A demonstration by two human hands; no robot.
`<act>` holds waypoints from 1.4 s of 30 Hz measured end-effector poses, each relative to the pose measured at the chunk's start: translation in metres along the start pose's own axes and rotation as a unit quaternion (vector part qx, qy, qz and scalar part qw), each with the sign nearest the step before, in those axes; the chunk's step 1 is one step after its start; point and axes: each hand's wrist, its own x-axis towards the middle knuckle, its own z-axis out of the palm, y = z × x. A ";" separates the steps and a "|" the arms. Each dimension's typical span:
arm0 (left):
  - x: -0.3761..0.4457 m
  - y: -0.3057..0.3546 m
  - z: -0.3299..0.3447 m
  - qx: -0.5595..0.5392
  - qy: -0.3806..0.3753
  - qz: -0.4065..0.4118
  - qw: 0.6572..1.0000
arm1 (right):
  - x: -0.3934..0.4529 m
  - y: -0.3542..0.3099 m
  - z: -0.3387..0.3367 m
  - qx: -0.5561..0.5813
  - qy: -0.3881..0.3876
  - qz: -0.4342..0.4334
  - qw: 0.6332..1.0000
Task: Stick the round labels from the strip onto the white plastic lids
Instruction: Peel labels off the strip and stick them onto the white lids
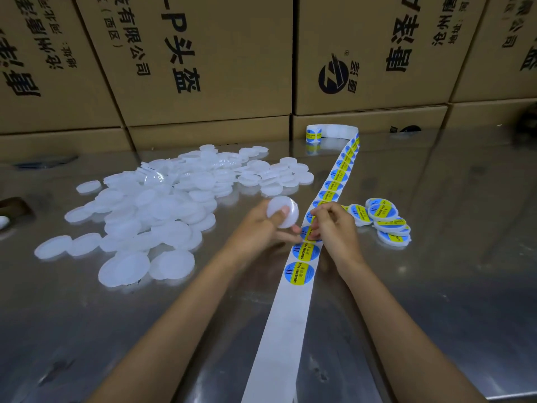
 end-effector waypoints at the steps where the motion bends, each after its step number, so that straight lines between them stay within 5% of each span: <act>1: -0.002 -0.004 0.004 0.001 -0.013 -0.003 1.000 | 0.000 0.000 -0.001 -0.007 -0.002 -0.002 1.000; 8: 0.002 -0.023 -0.002 0.038 0.032 0.006 0.999 | -0.010 0.000 -0.001 -0.123 -0.063 -0.088 0.987; 12: 0.004 -0.024 -0.013 0.080 0.072 -0.001 0.994 | -0.021 0.004 0.002 -0.311 -0.168 -0.156 0.922; 16: 0.004 -0.025 -0.018 0.043 0.067 0.003 0.997 | -0.022 0.006 0.004 -0.375 -0.182 -0.179 0.891; 34: 0.003 -0.024 -0.021 0.060 0.082 0.001 0.995 | -0.025 0.000 0.005 -0.346 -0.173 -0.162 0.908; 38: 0.001 -0.022 -0.020 0.077 0.093 -0.004 0.993 | -0.029 -0.009 0.009 -0.214 -0.169 -0.151 0.950; 42: 0.000 -0.019 -0.020 0.079 0.118 -0.013 0.990 | -0.029 -0.022 0.008 -0.020 -0.178 -0.049 0.983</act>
